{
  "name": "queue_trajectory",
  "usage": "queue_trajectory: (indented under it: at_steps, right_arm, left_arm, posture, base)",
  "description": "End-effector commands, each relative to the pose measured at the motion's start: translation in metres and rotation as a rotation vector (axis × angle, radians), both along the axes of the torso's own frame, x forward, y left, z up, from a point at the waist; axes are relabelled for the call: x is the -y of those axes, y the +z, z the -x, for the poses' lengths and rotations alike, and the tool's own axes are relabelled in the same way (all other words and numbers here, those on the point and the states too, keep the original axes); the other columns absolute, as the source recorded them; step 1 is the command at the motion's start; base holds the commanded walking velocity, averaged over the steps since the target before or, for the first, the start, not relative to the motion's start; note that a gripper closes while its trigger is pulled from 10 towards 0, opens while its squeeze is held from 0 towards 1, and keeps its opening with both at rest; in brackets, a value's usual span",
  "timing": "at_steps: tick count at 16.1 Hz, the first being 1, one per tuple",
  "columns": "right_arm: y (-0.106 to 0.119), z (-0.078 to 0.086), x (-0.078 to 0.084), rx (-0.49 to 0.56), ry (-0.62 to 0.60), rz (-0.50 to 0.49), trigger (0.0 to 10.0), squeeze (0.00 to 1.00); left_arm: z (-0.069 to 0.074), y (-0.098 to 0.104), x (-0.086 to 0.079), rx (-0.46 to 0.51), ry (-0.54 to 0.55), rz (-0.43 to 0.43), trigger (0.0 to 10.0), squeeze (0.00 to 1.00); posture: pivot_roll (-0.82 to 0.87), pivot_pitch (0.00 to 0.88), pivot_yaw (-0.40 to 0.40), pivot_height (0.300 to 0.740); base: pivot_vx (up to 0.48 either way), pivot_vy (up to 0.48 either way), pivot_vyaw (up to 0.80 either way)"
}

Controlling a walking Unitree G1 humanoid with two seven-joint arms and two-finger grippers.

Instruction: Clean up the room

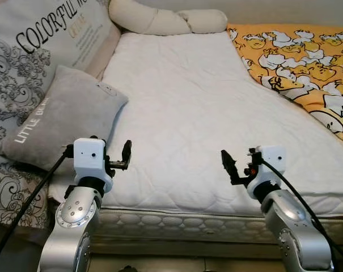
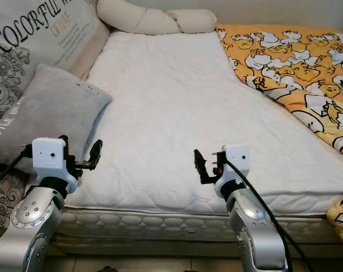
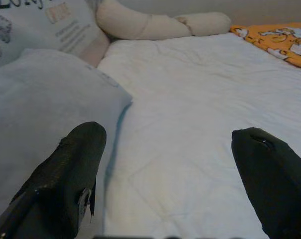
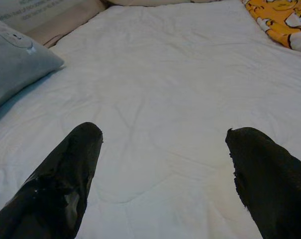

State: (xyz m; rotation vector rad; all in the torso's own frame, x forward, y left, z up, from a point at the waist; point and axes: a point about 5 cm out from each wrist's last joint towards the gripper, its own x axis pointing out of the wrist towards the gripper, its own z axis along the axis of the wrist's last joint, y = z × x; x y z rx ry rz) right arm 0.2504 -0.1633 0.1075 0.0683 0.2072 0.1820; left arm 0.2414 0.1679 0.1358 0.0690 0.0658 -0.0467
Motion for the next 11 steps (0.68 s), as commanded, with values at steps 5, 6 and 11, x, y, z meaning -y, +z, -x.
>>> queue_trajectory:
  at_steps: [5,6,11]
  right_arm:
    - [0.0077,-0.0084,0.0019,0.035,0.008,0.038,10.0,0.00]
    - [0.0087,-0.0092,0.0032,0.037,0.005,0.036,10.0,0.00]
    - [0.0063,-0.0109,0.0050,0.035,-0.008,0.041,10.0,0.00]
  left_arm:
    - [-0.0031,0.0012,-0.0006,0.001,0.008,0.003,10.0,1.00]
    - [-0.0047,0.0021,-0.0007,0.005,0.004,0.000,10.0,1.00]
    - [-0.0077,0.0032,-0.0024,0.007,0.015,-0.005,10.0,1.00]
  posture:
    - [-0.08,0.034,-0.006,0.740]
    - [-0.08,0.036,-0.007,0.740]
    - [-0.08,0.035,-0.004,0.740]
  base:
    - [0.000,-0.161,0.00]
    - [0.000,-0.480,0.00]
    - [0.000,-0.480,0.00]
